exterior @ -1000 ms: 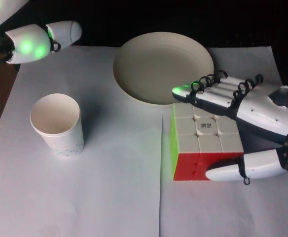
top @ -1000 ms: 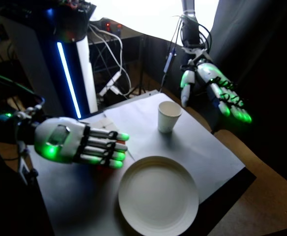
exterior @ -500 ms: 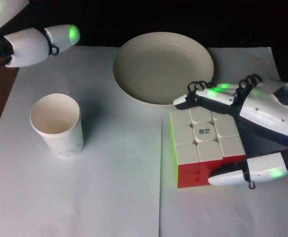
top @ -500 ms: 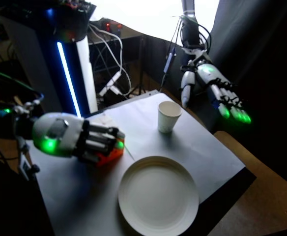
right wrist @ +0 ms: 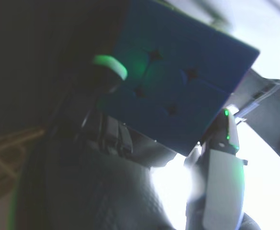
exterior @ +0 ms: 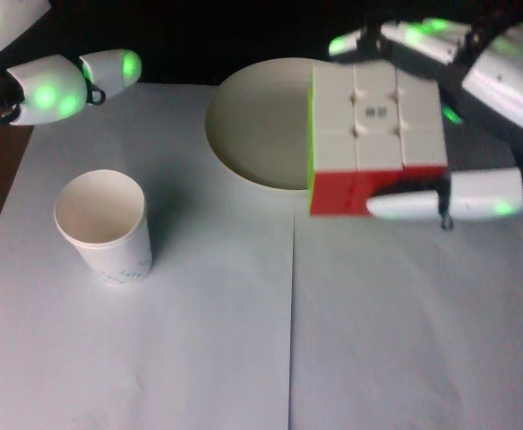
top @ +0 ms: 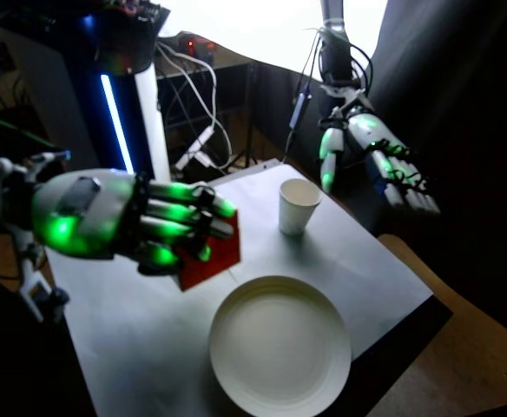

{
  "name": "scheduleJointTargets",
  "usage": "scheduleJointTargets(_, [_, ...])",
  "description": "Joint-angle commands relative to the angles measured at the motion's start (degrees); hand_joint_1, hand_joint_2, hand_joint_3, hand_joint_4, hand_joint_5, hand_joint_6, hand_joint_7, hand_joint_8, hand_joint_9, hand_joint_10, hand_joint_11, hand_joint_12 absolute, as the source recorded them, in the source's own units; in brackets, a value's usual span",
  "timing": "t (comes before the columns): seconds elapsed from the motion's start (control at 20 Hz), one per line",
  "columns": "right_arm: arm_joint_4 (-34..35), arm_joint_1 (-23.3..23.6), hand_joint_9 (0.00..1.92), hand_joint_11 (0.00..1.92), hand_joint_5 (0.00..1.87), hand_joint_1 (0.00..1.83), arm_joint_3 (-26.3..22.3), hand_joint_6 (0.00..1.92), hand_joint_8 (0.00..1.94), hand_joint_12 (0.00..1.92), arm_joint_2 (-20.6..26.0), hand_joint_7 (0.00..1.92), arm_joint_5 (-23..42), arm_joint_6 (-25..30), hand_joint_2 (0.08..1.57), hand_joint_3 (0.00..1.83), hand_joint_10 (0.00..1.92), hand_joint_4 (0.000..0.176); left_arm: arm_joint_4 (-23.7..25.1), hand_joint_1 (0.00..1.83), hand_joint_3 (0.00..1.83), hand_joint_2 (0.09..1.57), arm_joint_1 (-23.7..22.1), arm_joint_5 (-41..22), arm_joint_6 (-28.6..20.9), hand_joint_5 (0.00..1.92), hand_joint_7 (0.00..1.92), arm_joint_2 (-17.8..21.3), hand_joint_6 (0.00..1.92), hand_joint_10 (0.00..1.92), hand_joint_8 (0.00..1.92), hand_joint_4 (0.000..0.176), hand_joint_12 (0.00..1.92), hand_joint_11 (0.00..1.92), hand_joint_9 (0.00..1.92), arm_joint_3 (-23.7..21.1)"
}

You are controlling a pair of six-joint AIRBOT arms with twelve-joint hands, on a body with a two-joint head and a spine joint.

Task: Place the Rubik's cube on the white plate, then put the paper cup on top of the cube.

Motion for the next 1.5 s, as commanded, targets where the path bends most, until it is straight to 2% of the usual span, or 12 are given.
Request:
scheduleJointTargets(0.0, [1.69, 1.96, 0.62, 0.81, 0.42, 1.09, 0.81, 1.64, 1.79, 1.92, -0.59, 0.63, 8.05, 0.42, 1.39, 0.0, 1.92, 0.0, -0.44, 0.3, 0.0, 1.36, -0.37, -7.41, 0.17, 0.05, 0.0, -0.11, 0.0, 0.0, 0.0, 0.091, 0.0, 0.0, 0.0, 0.25])
scheduleJointTargets(0.2, [2.32, 8.47, 0.58, 0.75, 0.49, 1.09, 6.75, 1.61, 1.71, 1.92, -5.68, 0.64, 2.59, 0.27, 1.36, 0.0, 1.92, 0.0, -0.8, 0.3, 0.0, 1.37, -0.08, -8.0, 0.18, 0.02, 0.0, -0.11, 0.0, 0.0, 0.0, 0.081, 0.0, 0.0, 0.0, 0.28])
scheduleJointTargets(0.35, [2.59, 11.1, 0.56, 0.72, 0.49, 1.1, 10.79, 1.57, 1.69, 1.92, -9.55, 0.65, -3.07, 0.17, 1.35, 0.0, 1.9, 0.0, -0.8, 0.35, 0.0, 1.36, -0.08, -8.34, 0.18, 0.03, 0.0, -0.14, 0.0, 0.0, 0.0, 0.104, 0.0, 0.0, 0.0, 0.3])
scheduleJointTargets(0.65, [6.59, 12.65, 0.59, 0.76, 0.47, 1.11, 20.69, 1.58, 1.67, 1.92, -17.0, 0.68, -15.49, 0.16, 1.35, 0.0, 1.92, 0.0, -0.82, 0.34, 0.0, 1.38, -0.08, -9.43, 0.17, 0.04, 0.0, -0.12, 0.0, 0.0, 0.0, 0.069, 0.02, 0.01, 0.0, 0.21])
scheduleJointTargets(0.75, [8.92, 12.62, 0.5, 0.63, 0.41, 1.07, 22.51, 1.7, 1.68, 1.92, -17.7, 0.64, -17.3, 0.16, 1.38, 0.0, 1.91, 0.0, -0.95, 0.34, 0.0, 1.37, 0.09, -9.71, 0.17, 0.03, 0.0, -0.16, 0.0, 0.0, 0.0, 0.088, 0.03, 0.01, 0.0, 0.11])
scheduleJointTargets(0.8, [9.48, 12.6, 0.38, 0.4, 0.13, 1.25, 22.89, 1.38, 1.61, 1.92, -17.94, 0.59, -17.8, 0.16, 1.32, 0.0, 1.71, 0.0, -1.04, 0.37, 0.0, 1.37, 0.26, -9.76, 0.16, 0.04, 0.0, -0.16, 0.0, 0.0, 0.0, 0.105, 0.08, 0.0, 0.0, 0.05])
scheduleJointTargets(0.85, [9.59, 12.59, 0.34, 0.36, 0.08, 1.05, 22.97, 1.08, 1.03, 1.87, -18.04, 0.27, -18.08, 0.16, 1.22, 0.0, 1.52, 0.0, -1.08, 0.36, 0.0, 1.37, 0.36, -9.79, 0.16, 0.05, 0.0, -0.16, 0.0, 0.0, 0.0, 0.089, 0.16, 0.0, 0.0, 0.0])
scheduleJointTargets(0.95, [9.59, 12.39, 0.21, 0.15, 0.07, 0.84, 22.87, 0.73, 0.54, 1.77, -18.05, 0.26, -18.22, 0.15, 1.21, 0.0, 1.28, 0.055, -1.15, 0.36, 0.0, 1.37, 0.42, -9.97, 0.16, 0.05, 0.0, -0.14, 0.0, 0.0, 0.0, 0.092, 0.13, 0.0, 0.0, -0.03])
scheduleJointTargets(1.0, [9.59, 12.33, 0.03, 0.01, 0.07, 0.65, 22.72, 0.38, 0.25, 1.65, -18.05, 0.21, -18.22, 0.01, 1.19, 0.0, 1.09, 0.118, -1.23, 0.3, 0.0, 1.37, 0.49, -10.1, 0.16, 0.05, 0.0, -0.14, 0.0, 0.0, 0.0, 0.102, 0.18, 0.0, 0.0, -0.04])
scheduleJointTargets(1.15, [9.59, 12.33, 0.13, 0.0, 0.0, 0.48, 21.99, 0.0, 0.0, 0.91, -18.0, 0.03, -18.19, -0.58, 1.12, 0.0, 0.24, 0.133, -1.31, 0.35, 0.0, 1.37, 0.63, -10.21, 0.16, 0.05, 0.0, -0.11, 0.0, 0.0, 0.0, 0.11, 0.06, 0.0, 0.0, -0.07])
scheduleJointTargets(1.35, [9.58, 12.34, 0.04, 0.0, 0.0, 0.42, 19.84, 0.0, 0.0, 0.22, -17.87, 0.0, -18.18, -3.53, 1.04, 0.0, 0.01, 0.129, -1.4, 0.31, 0.0, 1.36, 0.66, -10.34, 0.16, 0.05, 0.0, -0.05, 0.0, 0.0, 0.0, 0.111, 0.04, 0.0, 0.0, -0.18])
scheduleJointTargets(1.45, [9.58, 12.48, 0.0, 0.03, 0.0, 0.46, 18.29, 0.0, 0.0, 0.01, -16.23, 0.0, -17.98, -5.64, 1.04, 0.0, 0.0, 0.174, -1.49, 0.33, 0.0, 1.36, 0.82, -10.39, 0.16, 0.06, 0.0, -0.05, 0.0, 0.0, 0.0, 0.123, 0.04, 0.0, 0.0, -0.24])
